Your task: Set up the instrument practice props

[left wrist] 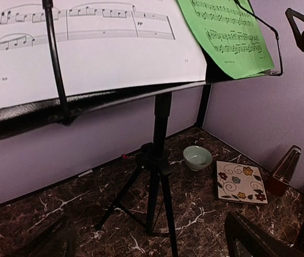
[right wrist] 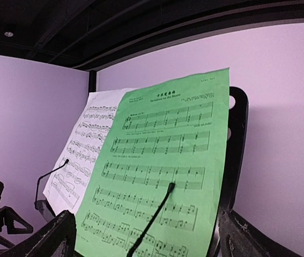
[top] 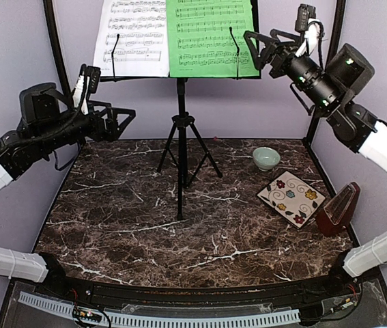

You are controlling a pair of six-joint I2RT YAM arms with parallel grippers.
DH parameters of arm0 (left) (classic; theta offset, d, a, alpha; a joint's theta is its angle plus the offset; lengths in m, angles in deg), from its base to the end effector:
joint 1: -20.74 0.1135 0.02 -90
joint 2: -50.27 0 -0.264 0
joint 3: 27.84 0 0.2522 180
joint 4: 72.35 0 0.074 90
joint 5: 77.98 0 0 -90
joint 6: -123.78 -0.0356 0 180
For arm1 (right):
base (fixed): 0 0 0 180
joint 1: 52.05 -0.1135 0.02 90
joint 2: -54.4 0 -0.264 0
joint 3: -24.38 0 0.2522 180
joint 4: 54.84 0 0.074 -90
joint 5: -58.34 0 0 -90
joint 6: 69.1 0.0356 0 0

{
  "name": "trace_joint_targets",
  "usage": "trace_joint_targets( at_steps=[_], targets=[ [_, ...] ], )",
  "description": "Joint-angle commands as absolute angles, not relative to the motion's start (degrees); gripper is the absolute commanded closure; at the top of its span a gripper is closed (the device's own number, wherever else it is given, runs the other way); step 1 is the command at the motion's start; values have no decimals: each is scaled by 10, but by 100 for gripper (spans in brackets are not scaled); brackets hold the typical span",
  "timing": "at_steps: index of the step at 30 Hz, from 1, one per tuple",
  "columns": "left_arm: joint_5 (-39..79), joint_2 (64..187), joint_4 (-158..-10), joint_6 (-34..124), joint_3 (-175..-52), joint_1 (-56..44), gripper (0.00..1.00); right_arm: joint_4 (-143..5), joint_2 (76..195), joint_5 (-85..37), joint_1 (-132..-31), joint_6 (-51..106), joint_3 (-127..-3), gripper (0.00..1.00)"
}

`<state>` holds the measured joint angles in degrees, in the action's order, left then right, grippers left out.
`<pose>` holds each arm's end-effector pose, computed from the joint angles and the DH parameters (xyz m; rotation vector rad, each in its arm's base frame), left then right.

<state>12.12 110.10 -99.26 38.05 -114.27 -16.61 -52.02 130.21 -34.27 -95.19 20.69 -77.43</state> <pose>0.1768 -0.1350 0.4541 0.4583 1.5382 -0.5684 0.2039 0.1889 0.5328 -0.3633 1.0277 0.6511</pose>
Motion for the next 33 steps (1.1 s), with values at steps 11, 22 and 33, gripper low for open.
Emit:
trace_joint_targets(
  at_steps=[11,22,33],
  targets=[
    [146,1108,-960,445,-1039,-153,1,-682,1126,-527,-946,280,-579,6],
    [169,1143,-928,459,-1018,-149,1,-1090,1157,-626,-802,468,-681,0],
    [193,1150,-881,457,-995,-110,1,-1386,1229,-753,-669,684,-726,0]
  ],
)
